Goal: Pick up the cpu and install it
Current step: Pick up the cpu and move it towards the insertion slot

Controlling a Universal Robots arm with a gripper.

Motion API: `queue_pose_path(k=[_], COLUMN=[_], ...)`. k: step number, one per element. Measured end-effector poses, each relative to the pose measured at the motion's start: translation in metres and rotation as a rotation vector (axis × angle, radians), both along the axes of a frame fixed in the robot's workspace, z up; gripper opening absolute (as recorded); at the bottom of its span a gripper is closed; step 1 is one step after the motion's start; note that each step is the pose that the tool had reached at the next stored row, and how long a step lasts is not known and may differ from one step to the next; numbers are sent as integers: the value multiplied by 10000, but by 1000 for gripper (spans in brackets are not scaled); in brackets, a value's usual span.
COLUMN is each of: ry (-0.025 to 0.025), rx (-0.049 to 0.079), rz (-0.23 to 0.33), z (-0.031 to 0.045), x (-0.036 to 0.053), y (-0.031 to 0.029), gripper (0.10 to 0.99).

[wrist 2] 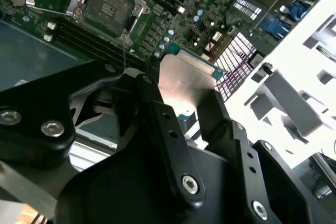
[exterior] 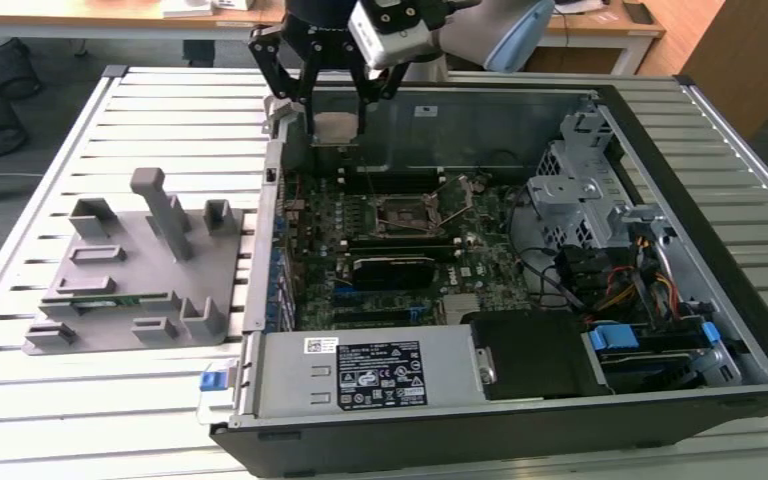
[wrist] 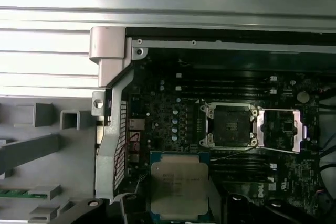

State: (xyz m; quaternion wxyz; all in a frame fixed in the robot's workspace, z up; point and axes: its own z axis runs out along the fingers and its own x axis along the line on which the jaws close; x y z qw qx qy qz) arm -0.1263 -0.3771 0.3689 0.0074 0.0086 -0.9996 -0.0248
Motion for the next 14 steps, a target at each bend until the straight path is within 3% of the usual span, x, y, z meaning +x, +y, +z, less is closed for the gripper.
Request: queue_pose_path(k=[14], ry=[0], rx=[0], rz=[0], z=[0], x=[222], y=[59], gripper=[529])
